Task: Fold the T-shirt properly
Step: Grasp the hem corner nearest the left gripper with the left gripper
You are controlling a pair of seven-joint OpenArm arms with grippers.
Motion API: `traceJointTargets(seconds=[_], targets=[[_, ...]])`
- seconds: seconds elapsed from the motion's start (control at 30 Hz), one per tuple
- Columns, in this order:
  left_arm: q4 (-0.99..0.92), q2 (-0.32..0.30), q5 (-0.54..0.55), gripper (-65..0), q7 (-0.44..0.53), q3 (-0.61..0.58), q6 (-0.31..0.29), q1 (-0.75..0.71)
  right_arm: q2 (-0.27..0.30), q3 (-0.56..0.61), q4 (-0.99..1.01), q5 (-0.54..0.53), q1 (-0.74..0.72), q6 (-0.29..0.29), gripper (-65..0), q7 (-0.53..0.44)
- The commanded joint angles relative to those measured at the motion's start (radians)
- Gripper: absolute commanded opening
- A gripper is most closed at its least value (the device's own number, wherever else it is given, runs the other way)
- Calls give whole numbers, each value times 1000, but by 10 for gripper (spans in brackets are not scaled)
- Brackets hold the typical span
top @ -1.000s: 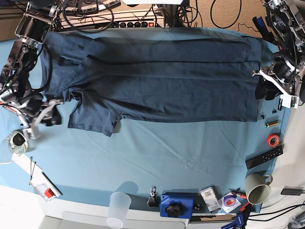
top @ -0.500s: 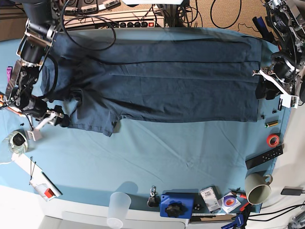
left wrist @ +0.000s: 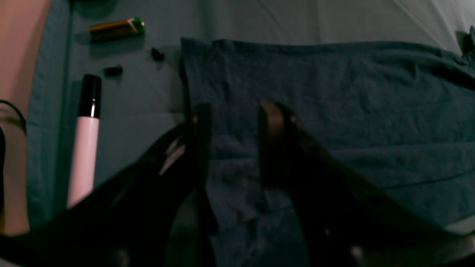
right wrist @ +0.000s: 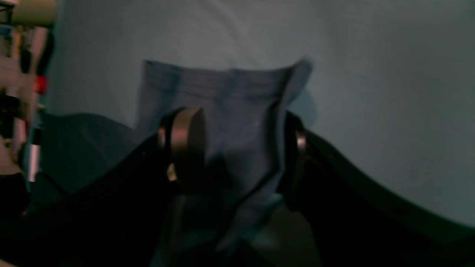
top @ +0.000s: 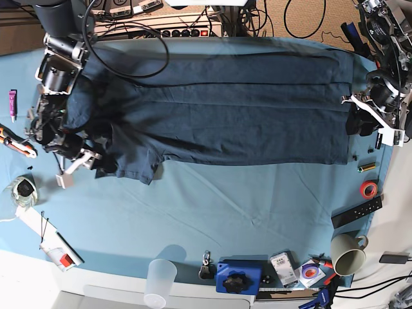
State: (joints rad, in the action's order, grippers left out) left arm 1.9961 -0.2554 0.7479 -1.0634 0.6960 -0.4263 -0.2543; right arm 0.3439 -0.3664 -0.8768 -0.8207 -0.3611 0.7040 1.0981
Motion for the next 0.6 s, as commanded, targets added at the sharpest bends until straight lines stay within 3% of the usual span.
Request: traceJointTargets(seconds=[0.0, 0.17, 0.27, 0.57], targets=[[14, -13, 14, -429, 25, 5, -1, 5, 7, 1, -5, 29, -13, -13, -354, 24], [10, -14, 9, -429, 40, 0, -6, 7, -5, 0, -5, 56, -13, -13, -354, 27], [-26, -14, -24, -429, 55, -28, -42, 35, -4, 0, -5, 59, -13, -13, -354, 29], [-293, -83, -128, -429, 0, -183, -43, 263, 3, 0, -5, 62, -13, -13, -354, 54]])
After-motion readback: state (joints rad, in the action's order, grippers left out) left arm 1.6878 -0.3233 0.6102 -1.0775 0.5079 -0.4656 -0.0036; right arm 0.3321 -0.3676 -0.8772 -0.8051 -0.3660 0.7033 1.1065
